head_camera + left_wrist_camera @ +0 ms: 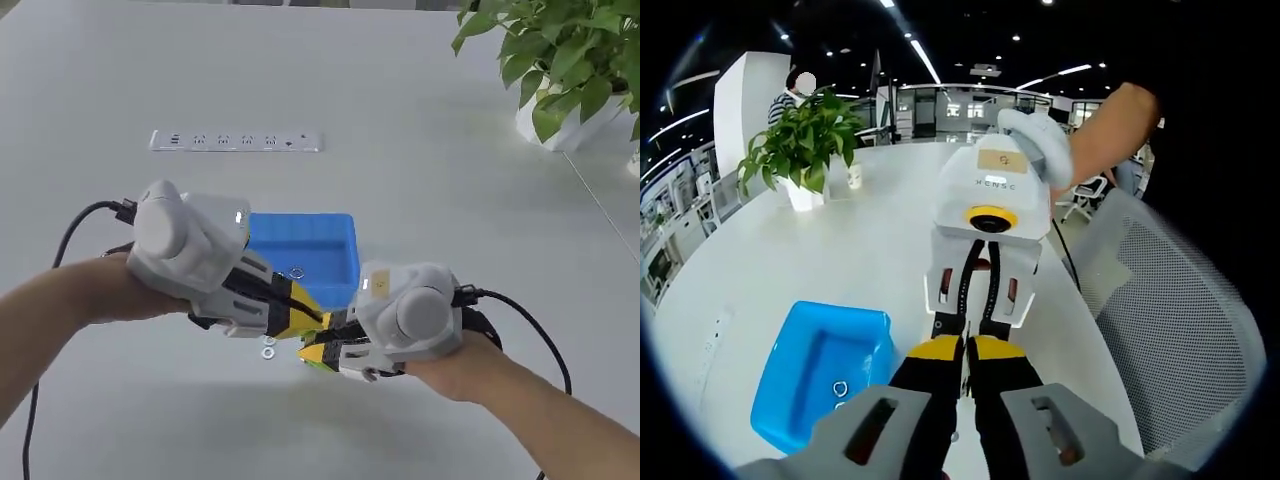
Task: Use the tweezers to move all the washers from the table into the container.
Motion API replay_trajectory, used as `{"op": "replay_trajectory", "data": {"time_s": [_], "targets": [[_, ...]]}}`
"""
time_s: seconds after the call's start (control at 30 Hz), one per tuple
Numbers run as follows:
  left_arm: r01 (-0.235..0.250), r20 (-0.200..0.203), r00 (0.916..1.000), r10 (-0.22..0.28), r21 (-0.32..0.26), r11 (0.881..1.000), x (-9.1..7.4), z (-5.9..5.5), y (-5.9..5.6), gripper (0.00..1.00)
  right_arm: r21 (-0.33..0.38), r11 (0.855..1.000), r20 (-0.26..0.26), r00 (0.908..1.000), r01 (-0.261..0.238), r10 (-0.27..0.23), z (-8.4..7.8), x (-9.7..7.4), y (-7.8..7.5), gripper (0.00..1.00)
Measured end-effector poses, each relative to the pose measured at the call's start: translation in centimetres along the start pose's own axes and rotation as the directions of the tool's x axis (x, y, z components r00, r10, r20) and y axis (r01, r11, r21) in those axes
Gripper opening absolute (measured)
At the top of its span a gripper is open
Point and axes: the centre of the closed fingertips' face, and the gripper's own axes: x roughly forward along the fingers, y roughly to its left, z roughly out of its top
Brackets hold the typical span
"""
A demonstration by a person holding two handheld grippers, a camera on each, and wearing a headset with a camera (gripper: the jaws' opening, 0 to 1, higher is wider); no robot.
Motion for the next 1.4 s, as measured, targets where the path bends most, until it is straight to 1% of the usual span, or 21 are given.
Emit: {"op": "replay_trajectory", "data": {"time_s": [0.13, 0.2, 0.27, 0.33, 0.4, 0.47, 0.53, 0.6, 0.67, 0.77, 0.83, 0.87, 0.97, 1.0, 1.03, 1.07, 1.13, 1.17, 1.23, 1.27, 1.4], "targets": [[-0.016, -0.012, 0.9998, 0.017, 0.004, 1.000, -0.4, 0.0, -0.2, 0.07, -0.001, 1.000, 0.001, 1.0000, 0.005, -0.005, 0.1, -0.1, 0.0, 0.08], [-0.035, -0.010, 0.9993, 0.035, 0.010, 0.999, -0.7, 0.0, 0.0, 0.10, -0.005, 1.000, -0.002, 1.0000, 0.006, -0.006, 0.0, -0.1, 0.0, 0.08], [-0.051, -0.005, 0.9987, 0.051, 0.003, 0.999, -1.0, 0.1, 0.2, 0.13, -0.006, 1.000, -0.004, 1.0000, 0.007, -0.007, -0.1, -0.2, 0.0, 0.08], [-0.076, -0.003, 0.9971, 0.076, -0.008, 0.997, -1.4, 0.2, 0.5, 0.19, -0.007, 1.000, -0.009, 0.9999, 0.008, -0.008, 0.0, -0.2, 0.0, 0.08], [-0.084, 0.002, 0.9965, 0.084, -0.001, 0.996, -1.8, 0.2, 0.4, 0.22, -0.013, 1.000, -0.013, 0.9999, 0.010, -0.010, 0.0, -0.1, 0.1, 0.08], [-0.090, 0.000, 0.9959, 0.090, -0.029, 0.995, -2.1, 0.2, 0.3, 0.26, -0.018, 1.000, -0.018, 0.9998, 0.011, -0.012, 0.0, -0.1, 0.1, 0.08], [-0.102, -0.002, 0.9947, 0.102, -0.026, 0.994, -2.4, 0.2, 0.3, 0.30, -0.020, 1.000, -0.021, 0.9997, 0.011, -0.011, 0.1, -0.1, 0.0, 0.08], [-0.112, -0.006, 0.9937, 0.112, -0.050, 0.992, -2.7, 0.1, 0.3, 0.36, -0.023, 1.000, -0.025, 0.9996, 0.010, -0.010, 0.1, -0.1, 0.0, 0.08], [-0.123, 0.008, 0.9923, 0.124, -0.047, 0.991, -3.1, 0.2, 0.3, 0.38, -0.030, 0.999, -0.030, 0.9995, 0.012, -0.013, 0.1, -0.2, 0.0, 0.08], [-0.135, 0.033, 0.9900, 0.138, -0.080, 0.988, -3.8, 0.5, 0.4, 0.43, -0.024, 1.000, -0.024, 0.9996, 0.017, -0.017, 0.3, -0.3, -0.2, 0.08], [-0.159, 0.055, 0.9849, 0.164, -0.087, 0.984, -4.3, 0.8, 0.6, 0.50, -0.020, 1.000, -0.021, 0.9996, 0.019, -0.020, 0.5, -0.5, -0.3, 0.09], [-0.176, 0.065, 0.9811, 0.182, -0.094, 0.980, -4.6, 0.9, 0.8, 0.53, -0.020, 1.000, -0.021, 0.9996, 0.019, -0.020, 0.6, -0.6, -0.3, 0.09], [-0.205, 0.084, 0.9728, 0.216, -0.116, 0.972, -5.3, 1.1, 1.2, 0.63, -0.014, 1.000, -0.016, 0.9995, 0.026, -0.027, 0.9, -0.9, -0.5, 0.09], [-0.211, 0.086, 0.9713, 0.222, -0.124, 0.970, -5.4, 1.0, 1.3, 0.69, -0.011, 1.000, -0.014, 0.9995, 0.028, -0.028, 1.1, -1.0, -0.6, 0.09], [-0.227, 0.085, 0.9670, 0.240, -0.136, 0.964, -5.6, 0.9, 1.5, 0.73, -0.011, 0.999, -0.013, 0.9994, 0.031, -0.031, 1.2, -1.1, -0.6, 0.09], [-0.238, 0.088, 0.9639, 0.251, -0.135, 0.962, -5.8, 0.9, 1.7, 0.78, -0.011, 0.999, -0.015, 0.9994, 0.032, -0.032, 1.3, -1.2, -0.7, 0.09], [-0.270, 0.097, 0.9536, 0.285, -0.146, 0.952, -6.3, 0.9, 2.1, 0.86, -0.006, 0.999, -0.012, 0.9992, 0.037, -0.037, 1.4, -1.4, -0.8, 0.09], [-0.278, 0.100, 0.9503, 0.295, -0.151, 0.949, -6.4, 0.9, 2.2, 0.92, -0.003, 0.999, -0.011, 0.9992, 0.038, -0.039, 1.5, -1.4, -0.9, 0.09], [-0.302, 0.093, 0.9428, 0.320, -0.171, 0.938, -6.7, 0.7, 2.6, 0.99, -0.001, 0.999, -0.012, 0.9992, 0.039, -0.039, 1.5, -1.6, -0.9, 0.09], [-0.310, 0.090, 0.9400, 0.329, -0.177, 0.934, -6.9, 0.6, 2.7, 0.99, 0.001, 0.999, -0.011, 0.9991, 0.041, -0.041, 1.6, -1.7, -0.9, 0.09], [-0.322, 0.098, 0.9343, 0.343, -0.181, 0.929, -7.4, 0.6, 2.7, 0.99, 0.004, 0.999, -0.007, 0.9990, 0.044, -0.044, 1.7, -1.9, -0.9, 0.09]]}}
